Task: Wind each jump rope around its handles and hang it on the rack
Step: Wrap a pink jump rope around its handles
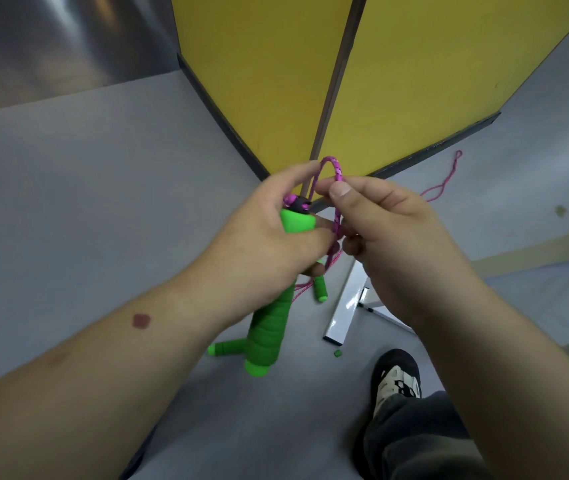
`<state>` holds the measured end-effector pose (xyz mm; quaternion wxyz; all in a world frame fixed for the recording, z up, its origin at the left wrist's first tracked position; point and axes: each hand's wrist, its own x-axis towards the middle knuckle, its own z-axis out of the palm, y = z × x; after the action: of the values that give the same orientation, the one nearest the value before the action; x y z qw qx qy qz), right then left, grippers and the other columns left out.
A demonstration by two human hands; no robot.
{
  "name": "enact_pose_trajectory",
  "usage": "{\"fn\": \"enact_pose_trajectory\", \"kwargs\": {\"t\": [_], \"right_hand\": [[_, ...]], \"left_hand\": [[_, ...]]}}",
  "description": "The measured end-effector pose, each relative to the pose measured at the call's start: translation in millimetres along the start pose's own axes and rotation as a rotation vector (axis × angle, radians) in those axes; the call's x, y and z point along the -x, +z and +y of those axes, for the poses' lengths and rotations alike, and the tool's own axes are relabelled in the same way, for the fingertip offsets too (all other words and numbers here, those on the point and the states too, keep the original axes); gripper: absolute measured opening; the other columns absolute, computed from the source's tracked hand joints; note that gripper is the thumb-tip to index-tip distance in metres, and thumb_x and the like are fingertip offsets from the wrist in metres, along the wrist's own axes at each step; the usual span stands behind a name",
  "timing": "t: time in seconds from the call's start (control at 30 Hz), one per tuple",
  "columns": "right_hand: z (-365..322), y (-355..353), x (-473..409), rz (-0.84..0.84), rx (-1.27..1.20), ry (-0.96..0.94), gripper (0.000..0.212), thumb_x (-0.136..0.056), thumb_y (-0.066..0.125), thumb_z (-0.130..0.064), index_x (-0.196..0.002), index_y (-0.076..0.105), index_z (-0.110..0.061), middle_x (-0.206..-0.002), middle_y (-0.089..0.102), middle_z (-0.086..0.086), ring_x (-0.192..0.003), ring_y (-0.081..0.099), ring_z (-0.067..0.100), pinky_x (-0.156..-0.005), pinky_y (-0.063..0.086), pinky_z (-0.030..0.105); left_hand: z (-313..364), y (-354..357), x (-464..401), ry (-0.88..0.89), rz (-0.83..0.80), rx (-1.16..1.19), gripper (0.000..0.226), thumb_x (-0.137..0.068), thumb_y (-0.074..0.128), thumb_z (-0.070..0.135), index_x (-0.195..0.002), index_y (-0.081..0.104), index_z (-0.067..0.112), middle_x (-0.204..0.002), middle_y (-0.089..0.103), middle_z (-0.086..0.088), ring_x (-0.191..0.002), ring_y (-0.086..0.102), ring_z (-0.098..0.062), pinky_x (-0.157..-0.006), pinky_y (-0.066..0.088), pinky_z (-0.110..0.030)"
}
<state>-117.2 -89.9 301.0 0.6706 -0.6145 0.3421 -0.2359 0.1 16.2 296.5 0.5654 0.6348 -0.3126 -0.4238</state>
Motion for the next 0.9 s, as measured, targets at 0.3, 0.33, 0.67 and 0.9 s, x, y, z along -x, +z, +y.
{"fn": "enact_pose_trajectory", "kwargs": {"t": [0.3, 0.33, 0.67, 0.9], "right_hand": [[3, 7, 7, -0.27, 0.173, 0.1, 0.021, -0.102, 0.055, -0.017, -0.101, 0.076, -0.016, -0.084, 0.072, 0.0, -0.065, 0.05, 0.013, -0.058, 0.042, 0.025], [2, 7, 8, -0.235, 0.157, 0.059, 0.021, -0.103, 0.055, -0.015, -0.103, 0.076, -0.015, -0.085, 0.071, 0.002, -0.064, 0.05, 0.013, -0.058, 0.042, 0.025], [4, 5, 4, -0.041, 0.025, 0.043, 0.018, -0.1, 0.061, -0.025, -0.099, 0.079, -0.02, -0.073, 0.052, 0.007, -0.059, 0.039, 0.012, -0.057, 0.035, 0.029], [1, 6, 9, -0.23, 0.29, 0.078, 0.02, -0.099, 0.061, -0.028, -0.098, 0.076, -0.014, -0.081, 0.071, -0.001, -0.063, 0.049, 0.009, -0.061, 0.043, 0.029]], "left_hand": [[6, -24, -16, 0.003, 0.335, 0.339, 0.053, -0.091, 0.073, -0.001, -0.134, 0.056, 0.023, -0.103, 0.077, -0.016, -0.073, 0.075, -0.02, -0.066, 0.059, -0.027], [5, -24, -16, -0.022, 0.324, 0.303, 0.058, -0.09, 0.074, -0.001, -0.138, 0.054, 0.024, -0.103, 0.078, -0.013, -0.075, 0.077, -0.018, -0.065, 0.058, -0.026], [-5, -6, -7, -0.006, 0.053, 0.042, 0.067, -0.084, 0.081, 0.008, -0.139, 0.056, 0.038, -0.088, 0.078, -0.01, -0.072, 0.074, -0.02, -0.071, 0.06, -0.035], [6, -21, -16, 0.006, 0.275, 0.42, 0.049, -0.092, 0.07, -0.004, -0.133, 0.057, 0.019, -0.08, 0.071, -0.008, -0.068, 0.07, -0.018, -0.058, 0.055, -0.023]]}}
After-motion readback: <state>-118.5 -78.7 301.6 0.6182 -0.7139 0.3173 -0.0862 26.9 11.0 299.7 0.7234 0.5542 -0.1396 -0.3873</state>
